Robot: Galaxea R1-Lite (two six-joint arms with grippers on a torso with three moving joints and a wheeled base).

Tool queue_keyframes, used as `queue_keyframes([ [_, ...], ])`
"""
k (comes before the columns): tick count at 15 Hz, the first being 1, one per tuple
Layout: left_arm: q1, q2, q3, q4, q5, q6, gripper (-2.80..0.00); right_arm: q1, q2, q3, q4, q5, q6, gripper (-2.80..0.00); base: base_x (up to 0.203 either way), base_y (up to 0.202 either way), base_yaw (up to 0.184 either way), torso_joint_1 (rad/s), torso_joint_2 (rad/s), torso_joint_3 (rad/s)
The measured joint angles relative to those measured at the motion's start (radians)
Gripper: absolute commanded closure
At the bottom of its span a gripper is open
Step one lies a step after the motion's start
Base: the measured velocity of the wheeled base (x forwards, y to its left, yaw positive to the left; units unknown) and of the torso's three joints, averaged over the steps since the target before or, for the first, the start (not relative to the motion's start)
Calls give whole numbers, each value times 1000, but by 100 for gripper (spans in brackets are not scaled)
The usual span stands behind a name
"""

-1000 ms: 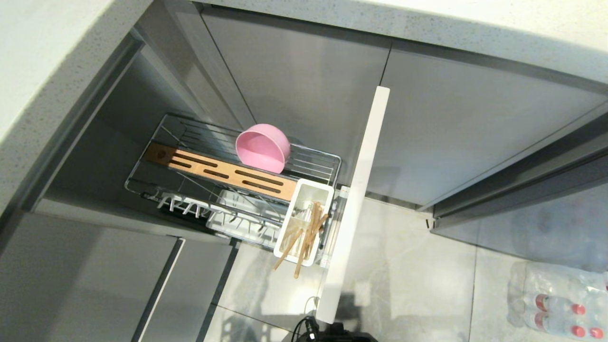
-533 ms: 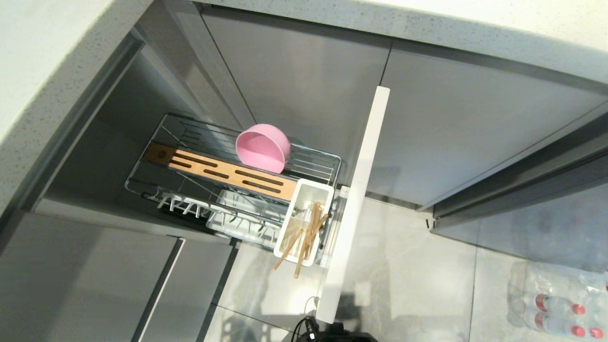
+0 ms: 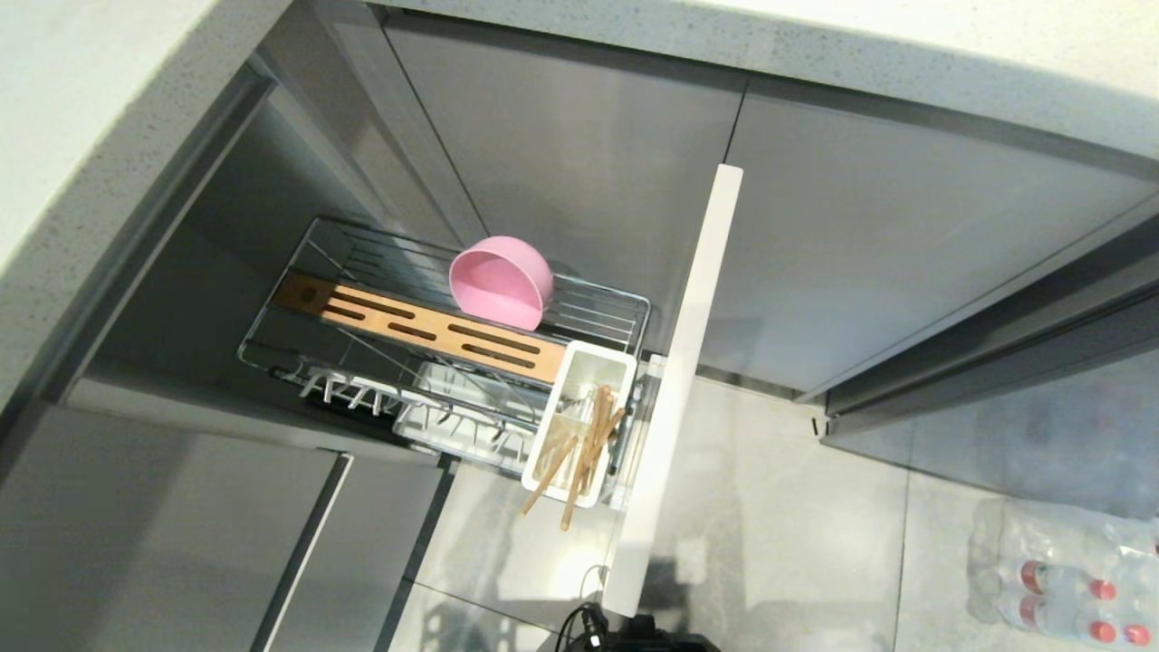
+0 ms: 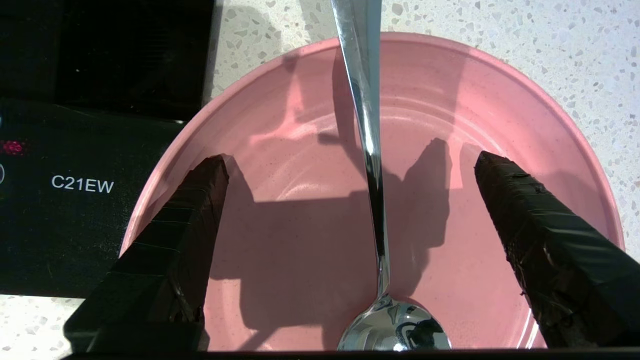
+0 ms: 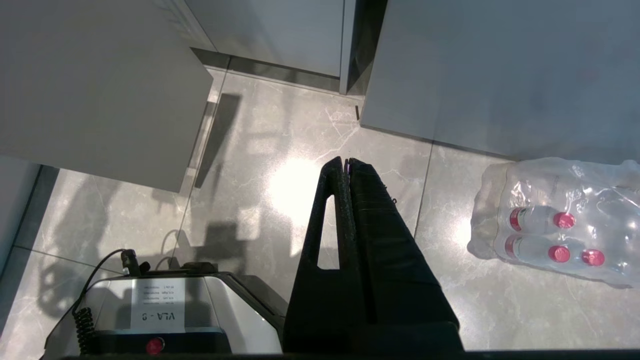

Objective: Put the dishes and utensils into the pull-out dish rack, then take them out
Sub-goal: Pick up the spoon and place it in the cupboard

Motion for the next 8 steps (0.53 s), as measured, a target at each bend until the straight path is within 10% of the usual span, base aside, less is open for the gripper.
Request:
queue_keyframes([
  [1, 0, 0, 0, 0, 0, 0, -280, 0, 0, 0, 0, 0, 0, 0, 0, 0, 0, 0, 0, 0],
  [2, 0, 0, 2, 0, 2, 1, 0, 0, 0, 0, 0, 0, 0, 0, 0, 0, 0, 0, 0, 0],
  [8, 0, -3, 8, 1, -2, 1, 0, 0, 0, 0, 0, 0, 0, 0, 0, 0, 0, 0, 0, 0],
])
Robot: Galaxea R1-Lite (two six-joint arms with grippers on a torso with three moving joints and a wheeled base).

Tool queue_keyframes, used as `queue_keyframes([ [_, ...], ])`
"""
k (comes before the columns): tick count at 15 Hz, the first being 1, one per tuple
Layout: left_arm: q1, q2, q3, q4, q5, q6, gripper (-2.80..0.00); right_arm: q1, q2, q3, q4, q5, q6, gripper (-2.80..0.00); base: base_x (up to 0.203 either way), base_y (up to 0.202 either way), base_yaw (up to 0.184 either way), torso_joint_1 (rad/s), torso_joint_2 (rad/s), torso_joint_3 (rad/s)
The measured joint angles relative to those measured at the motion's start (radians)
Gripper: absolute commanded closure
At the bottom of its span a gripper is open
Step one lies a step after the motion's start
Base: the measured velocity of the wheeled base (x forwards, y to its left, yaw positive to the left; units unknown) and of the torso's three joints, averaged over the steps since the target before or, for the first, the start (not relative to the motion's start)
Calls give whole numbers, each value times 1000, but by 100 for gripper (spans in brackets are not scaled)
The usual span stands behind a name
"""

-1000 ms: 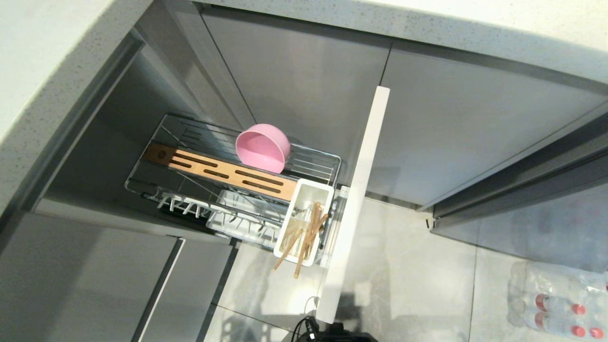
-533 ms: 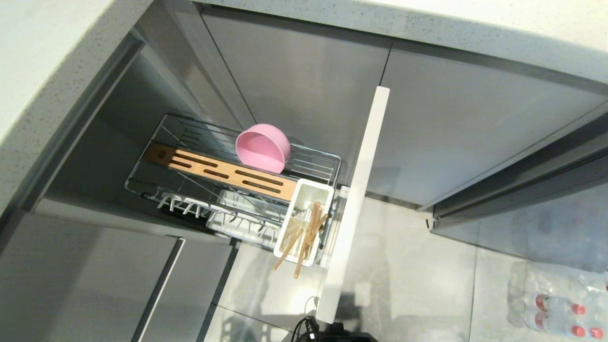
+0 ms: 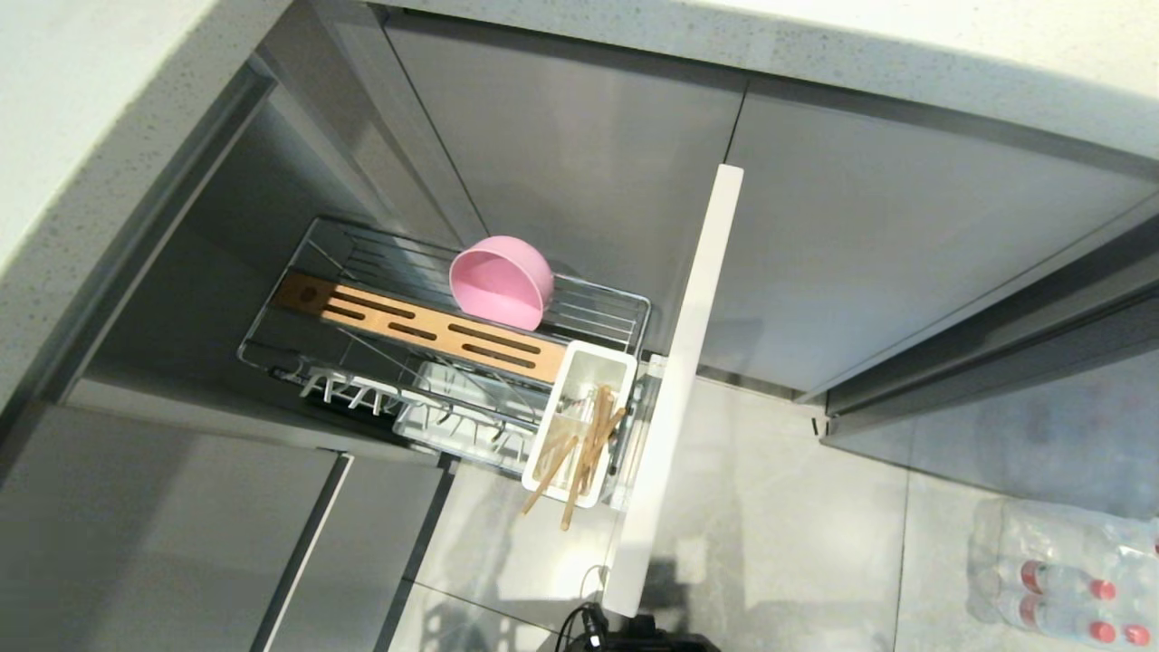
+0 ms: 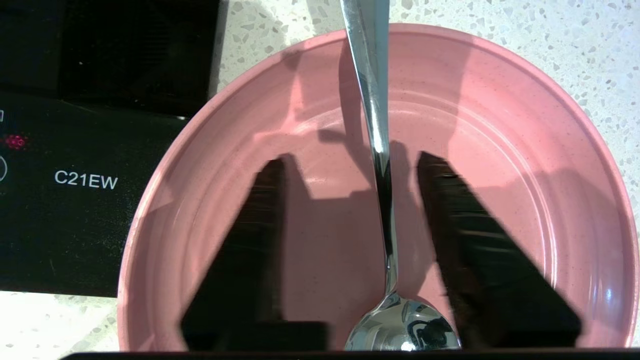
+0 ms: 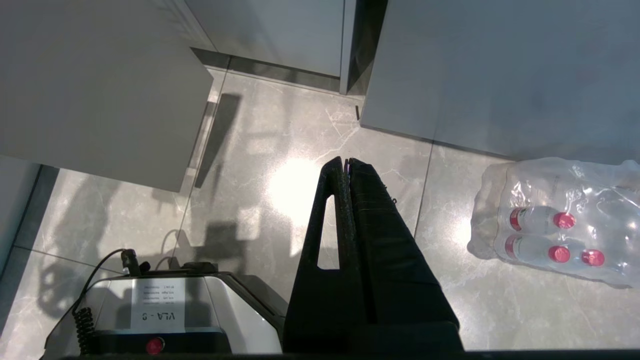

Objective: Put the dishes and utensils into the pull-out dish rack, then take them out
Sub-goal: Pick up the spoon and place it in the cupboard

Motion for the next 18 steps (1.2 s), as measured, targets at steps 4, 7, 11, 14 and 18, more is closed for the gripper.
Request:
queue_keyframes([
  [4, 0, -3, 0, -1, 0, 0, 0, 0, 0, 0, 0, 0, 0, 0, 0, 0, 0, 0, 0, 0],
  [7, 0, -7, -3, -3, 0, 0, 0, 0, 0, 0, 0, 0, 0, 0, 0, 0, 0, 0, 0, 0],
  [11, 0, -28, -41, -3, -1, -2, 0, 0, 0, 0, 0, 0, 0, 0, 0, 0, 0, 0, 0, 0],
  [14, -9, -59, -98, -4, -5, -5, 0, 0, 0, 0, 0, 0, 0, 0, 0, 0, 0, 0, 0, 0],
  [18, -121, -102, -199, -46, -13, -1, 0, 0, 0, 0, 0, 0, 0, 0, 0, 0, 0, 0, 0, 0],
])
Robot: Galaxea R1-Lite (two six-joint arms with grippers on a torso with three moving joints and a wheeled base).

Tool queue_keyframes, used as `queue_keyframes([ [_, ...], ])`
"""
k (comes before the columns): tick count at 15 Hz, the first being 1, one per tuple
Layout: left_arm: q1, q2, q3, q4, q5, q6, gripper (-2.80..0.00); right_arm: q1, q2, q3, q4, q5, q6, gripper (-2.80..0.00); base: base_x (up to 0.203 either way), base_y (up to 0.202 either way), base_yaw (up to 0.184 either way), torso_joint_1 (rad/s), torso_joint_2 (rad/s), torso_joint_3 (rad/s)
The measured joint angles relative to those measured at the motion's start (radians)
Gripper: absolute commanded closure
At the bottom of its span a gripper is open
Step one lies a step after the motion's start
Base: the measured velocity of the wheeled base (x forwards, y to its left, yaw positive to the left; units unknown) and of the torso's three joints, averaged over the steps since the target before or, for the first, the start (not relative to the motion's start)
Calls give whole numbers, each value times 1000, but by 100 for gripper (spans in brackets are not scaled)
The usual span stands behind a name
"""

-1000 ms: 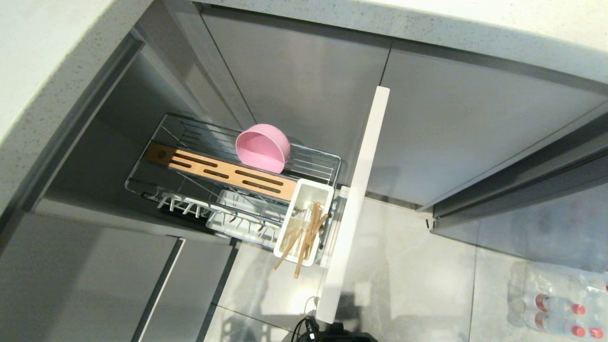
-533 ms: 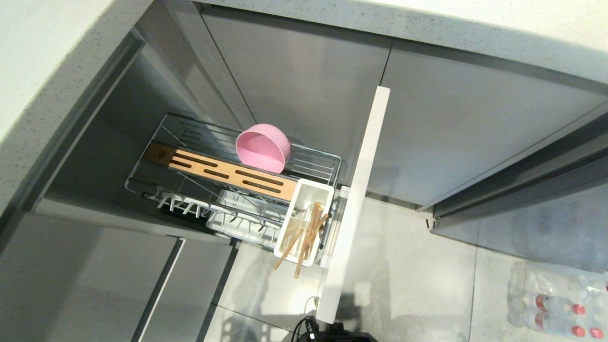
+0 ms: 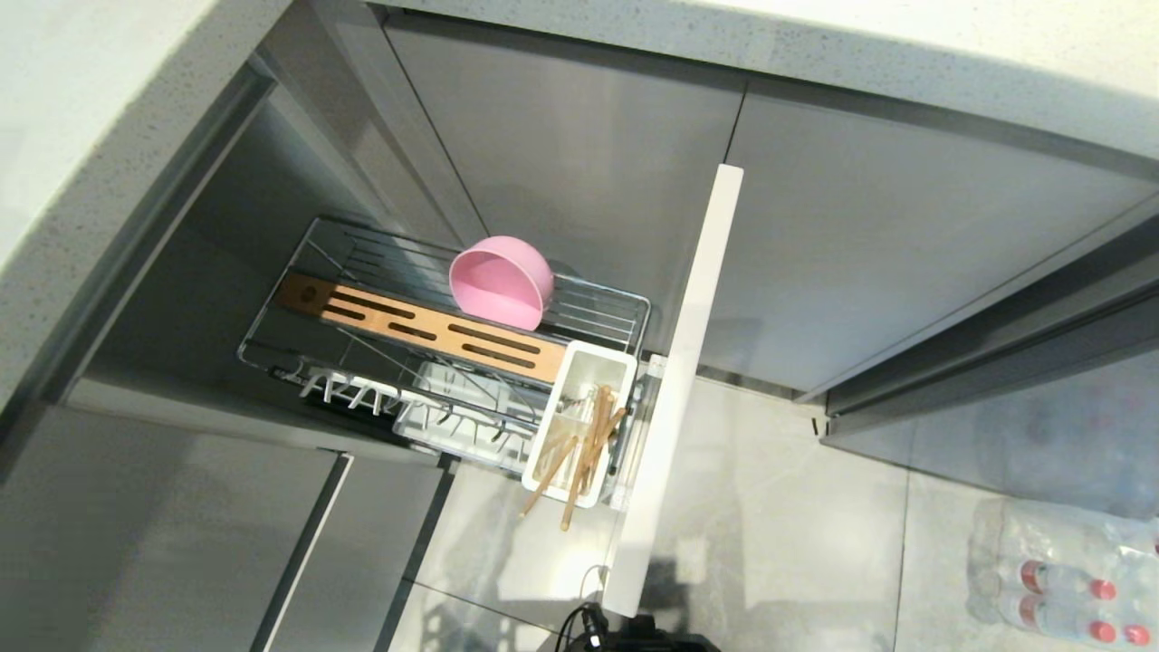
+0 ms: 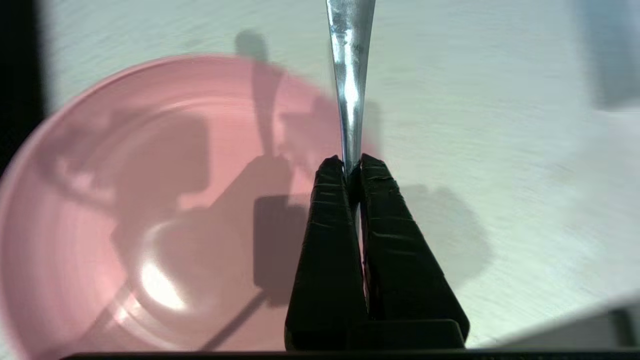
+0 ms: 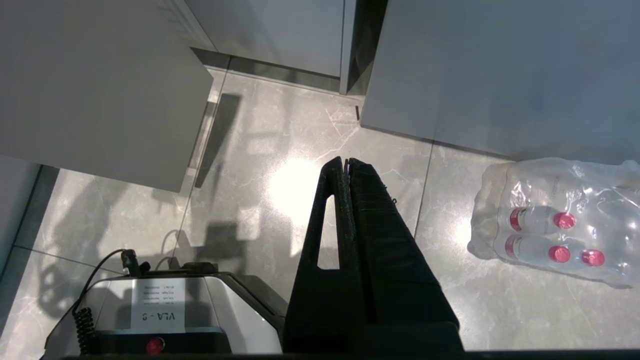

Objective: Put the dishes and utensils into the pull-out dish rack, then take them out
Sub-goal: Pick up the spoon and place it in the cupboard

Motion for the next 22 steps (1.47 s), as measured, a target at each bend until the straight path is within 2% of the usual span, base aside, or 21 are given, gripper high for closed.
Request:
queue_keyframes([
  [2, -61, -19, -61, -77, -1, 18, 0, 0, 0, 0, 0, 0, 0, 0, 0, 0, 0, 0, 0, 0],
  [3, -90, -29, -86, -114, -13, 46, 0, 0, 0, 0, 0, 0, 0, 0, 0, 0, 0, 0, 0, 0],
  [5, -125, -50, -111, -194, -59, 83, 0, 0, 0, 0, 0, 0, 0, 0, 0, 0, 0, 0, 0, 0],
  [10, -151, -92, -99, -459, -253, 84, 0, 0, 0, 0, 0, 0, 1, 0, 0, 0, 0, 0, 0, 0],
  [12, -163, -100, -63, -570, -394, 82, 0, 0, 0, 0, 0, 0, 0, 0, 0, 0, 0, 0, 0, 0],
  [14, -191, -104, -24, -618, -562, 76, 0, 0, 0, 0, 0, 0, 0, 0, 0, 0, 0, 0, 0, 0],
  [19, -243, -86, 96, -623, -1074, 60, 0, 0, 0, 0, 0, 0, 0, 0, 0, 0, 0, 0, 0, 0],
  [20, -247, -73, 105, -622, -1149, 54, 0, 0, 0, 0, 0, 0, 0, 0, 0, 0, 0, 0, 0, 0],
  [21, -251, -58, 110, -622, -1183, 36, 0, 0, 0, 0, 0, 0, 0, 0, 0, 0, 0, 0, 0, 0],
  [22, -262, -42, 111, -623, -1189, 4, 0, 0, 0, 0, 0, 0, 0, 0, 0, 0, 0, 0, 0, 0],
])
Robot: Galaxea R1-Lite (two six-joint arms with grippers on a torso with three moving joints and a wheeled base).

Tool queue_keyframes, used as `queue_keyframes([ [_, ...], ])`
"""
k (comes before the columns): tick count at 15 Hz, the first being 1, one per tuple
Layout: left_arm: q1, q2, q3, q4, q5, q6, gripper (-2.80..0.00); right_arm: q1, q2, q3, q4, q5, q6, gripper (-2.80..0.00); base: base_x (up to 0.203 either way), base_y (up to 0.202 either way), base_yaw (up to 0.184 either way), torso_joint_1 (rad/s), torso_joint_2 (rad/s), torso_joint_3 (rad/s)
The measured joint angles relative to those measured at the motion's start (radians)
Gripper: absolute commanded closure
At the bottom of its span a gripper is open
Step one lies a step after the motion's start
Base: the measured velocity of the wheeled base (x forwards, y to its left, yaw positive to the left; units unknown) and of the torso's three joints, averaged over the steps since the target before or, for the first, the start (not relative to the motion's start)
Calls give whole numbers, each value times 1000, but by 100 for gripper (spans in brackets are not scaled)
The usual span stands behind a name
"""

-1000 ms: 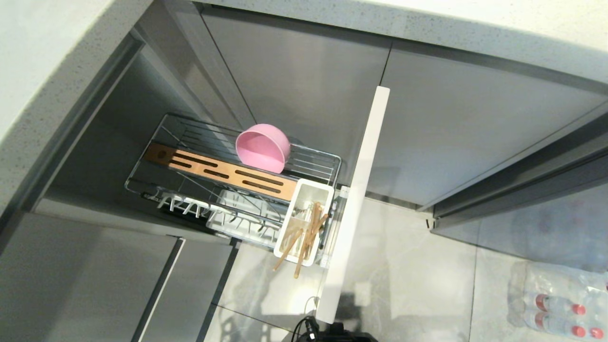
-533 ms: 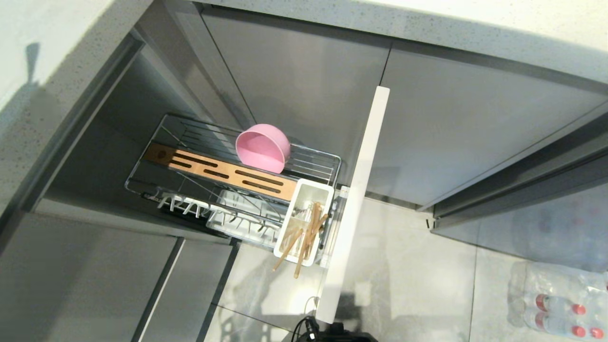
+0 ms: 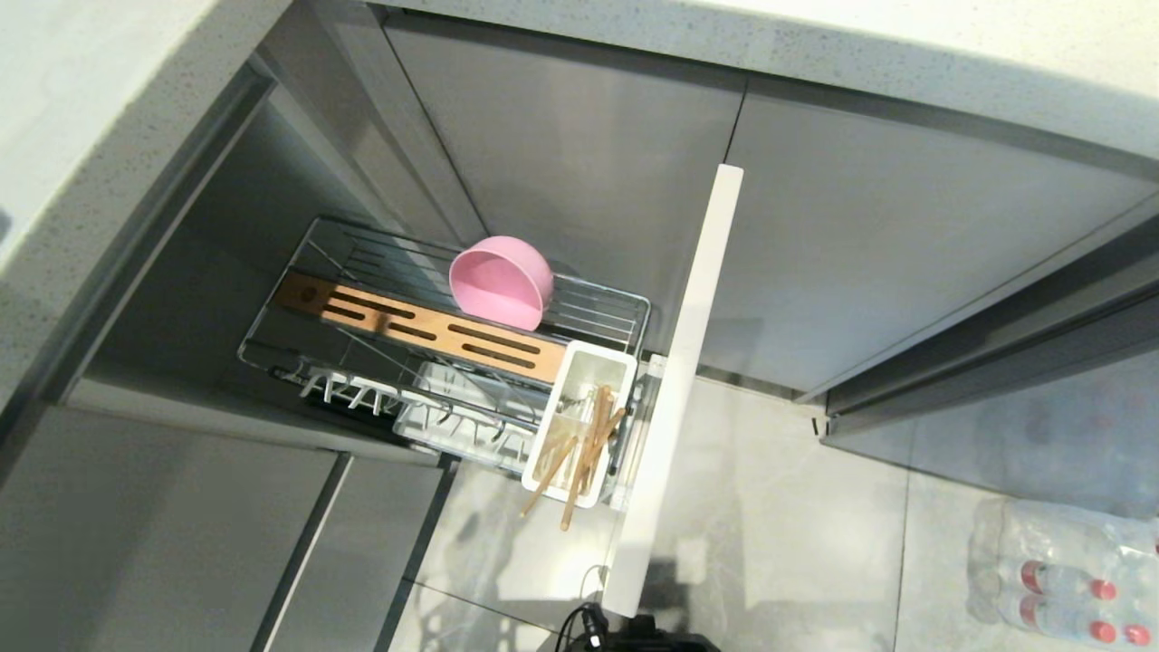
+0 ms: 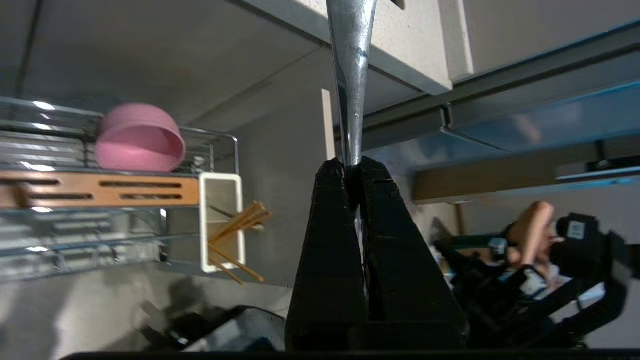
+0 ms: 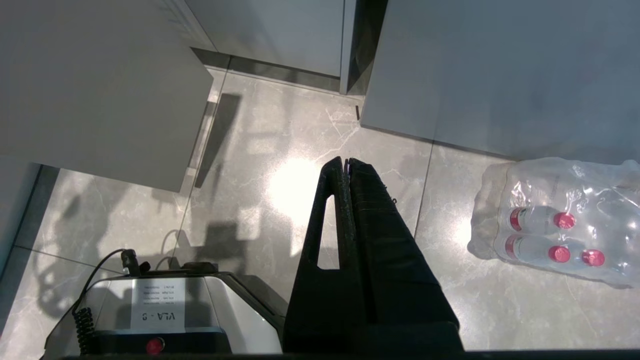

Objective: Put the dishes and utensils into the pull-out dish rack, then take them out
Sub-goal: Pick up the spoon and place it in the cupboard

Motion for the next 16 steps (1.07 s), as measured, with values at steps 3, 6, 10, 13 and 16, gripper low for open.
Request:
queue_keyframes([
  [3, -69, 56, -13, -6, -2, -76, 0, 0, 0, 0, 0, 0, 0, 0, 0, 0, 0, 0, 0, 0],
  [6, -143, 114, -58, -7, -2, -145, 0, 0, 0, 0, 0, 0, 0, 0, 0, 0, 0, 0, 0, 0],
  [10, -232, 124, -86, -10, 198, -147, 0, 0, 0, 0, 0, 0, 0, 0, 0, 0, 0, 11, 1, 1],
  [13, -339, 78, -101, -7, 413, -139, 0, 0, 0, 0, 0, 0, 0, 0, 0, 0, 0, 0, 0, 0],
  [16, -479, 20, -98, 36, 593, -105, 0, 0, 0, 0, 0, 0, 0, 0, 0, 0, 0, 0, 0, 0],
])
